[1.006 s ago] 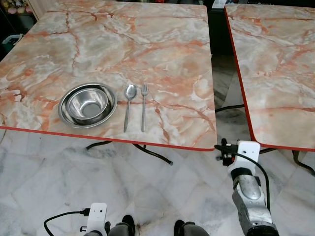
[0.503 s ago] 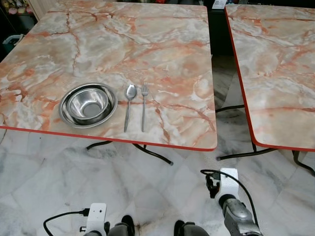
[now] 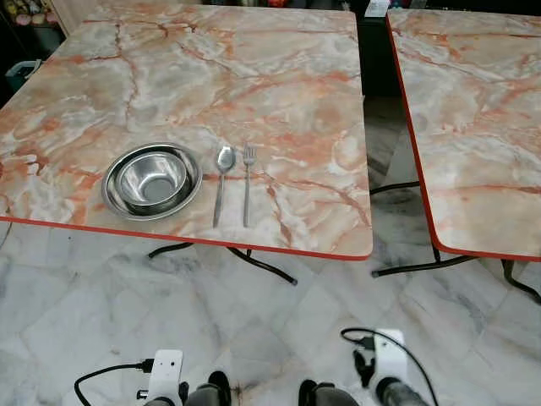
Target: Setting the table
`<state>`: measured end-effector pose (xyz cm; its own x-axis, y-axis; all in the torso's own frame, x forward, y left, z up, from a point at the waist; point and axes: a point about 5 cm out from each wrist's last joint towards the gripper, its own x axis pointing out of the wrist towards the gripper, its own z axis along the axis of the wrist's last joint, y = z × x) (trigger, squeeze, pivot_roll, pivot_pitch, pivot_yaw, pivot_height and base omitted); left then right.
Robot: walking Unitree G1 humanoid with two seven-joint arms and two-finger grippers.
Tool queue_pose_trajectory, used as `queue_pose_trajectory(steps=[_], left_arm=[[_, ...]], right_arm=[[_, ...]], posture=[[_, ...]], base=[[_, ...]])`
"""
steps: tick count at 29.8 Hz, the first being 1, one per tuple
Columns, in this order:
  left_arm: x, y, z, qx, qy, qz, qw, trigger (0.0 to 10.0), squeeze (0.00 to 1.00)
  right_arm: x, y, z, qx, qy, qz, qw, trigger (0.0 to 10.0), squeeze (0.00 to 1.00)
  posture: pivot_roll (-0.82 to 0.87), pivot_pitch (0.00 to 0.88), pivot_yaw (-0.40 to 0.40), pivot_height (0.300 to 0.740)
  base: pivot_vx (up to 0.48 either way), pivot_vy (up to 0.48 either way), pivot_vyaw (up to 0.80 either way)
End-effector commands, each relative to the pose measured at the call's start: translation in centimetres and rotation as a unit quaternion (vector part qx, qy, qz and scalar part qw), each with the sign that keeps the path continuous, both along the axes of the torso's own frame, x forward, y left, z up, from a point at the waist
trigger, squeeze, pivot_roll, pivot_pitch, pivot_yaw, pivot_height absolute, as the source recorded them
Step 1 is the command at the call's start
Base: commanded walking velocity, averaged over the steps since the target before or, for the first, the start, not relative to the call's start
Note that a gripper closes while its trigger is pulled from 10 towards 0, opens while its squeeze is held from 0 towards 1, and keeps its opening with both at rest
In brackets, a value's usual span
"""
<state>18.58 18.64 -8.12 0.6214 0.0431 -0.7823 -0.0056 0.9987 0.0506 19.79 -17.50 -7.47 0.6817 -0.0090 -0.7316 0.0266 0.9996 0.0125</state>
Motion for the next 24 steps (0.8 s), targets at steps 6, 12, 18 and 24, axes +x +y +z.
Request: queue_pose_trajectory(steps=[6,12,18,24], left_arm=[[-2.87,-0.36,-1.43,0.005,0.058,-0.021,0.998,10.0,0.0],[-3.05,-0.5,-1.52,0.003,0.06,-0.021,0.998,10.0,0.0],[-3.2,-0.57,-1.58,0.001,0.061,-0.023,0.998,10.0,0.0],[-3.28,-0.49,-1.6,0.003,0.062,-0.025,0.998,10.0,0.0]], right_arm=[[-1.25,0.29,-0.67,-0.003,0.016,0.002,1.0,10.0,0.0],[-1.53,0.34,-0.83,-0.014,0.023,0.017,0.999,10.0,0.0],[-1.83,0.4,-0.99,-0.022,0.029,0.024,0.999,10.0,0.0],[-1.91,0.41,-1.04,-0.026,0.032,0.024,0.999,10.0,0.0]], posture=[[-0.07,0.201,-0.018,0.74],[-0.08,0.188,-0.022,0.74],[-0.07,0.173,-0.022,0.74],[-0.07,0.163,-0.018,0.74]], base=[[0.0,-0.139,0.0],[0.0,-0.414,0.0],[0.0,-0.415,0.0],[0.0,-0.416,0.0]])
